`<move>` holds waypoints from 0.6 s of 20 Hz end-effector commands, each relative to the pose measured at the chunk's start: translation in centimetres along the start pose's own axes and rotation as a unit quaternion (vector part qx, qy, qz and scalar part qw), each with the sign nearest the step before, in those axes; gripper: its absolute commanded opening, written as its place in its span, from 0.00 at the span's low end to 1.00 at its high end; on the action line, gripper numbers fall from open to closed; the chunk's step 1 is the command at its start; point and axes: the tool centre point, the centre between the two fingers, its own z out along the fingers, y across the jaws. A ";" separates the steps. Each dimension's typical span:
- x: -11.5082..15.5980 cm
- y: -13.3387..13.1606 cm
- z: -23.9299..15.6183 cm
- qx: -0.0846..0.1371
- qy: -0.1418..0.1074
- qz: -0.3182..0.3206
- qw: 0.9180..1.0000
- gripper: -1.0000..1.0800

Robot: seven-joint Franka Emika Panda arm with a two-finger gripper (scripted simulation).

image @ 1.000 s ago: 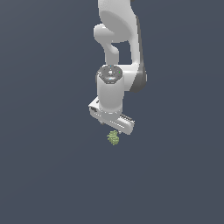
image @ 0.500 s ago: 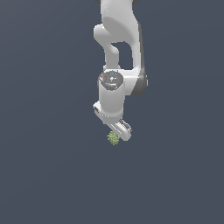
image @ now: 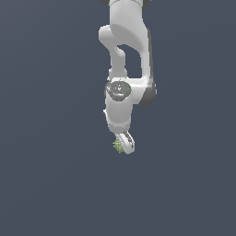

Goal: Pick up the object and move it to a goal position.

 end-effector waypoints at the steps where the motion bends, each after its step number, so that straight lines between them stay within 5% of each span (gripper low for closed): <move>1: -0.1 -0.1 0.4 -0.001 0.000 0.032 0.999 0.96; 12: -0.2 -0.3 1.3 -0.002 0.000 0.112 0.994 0.96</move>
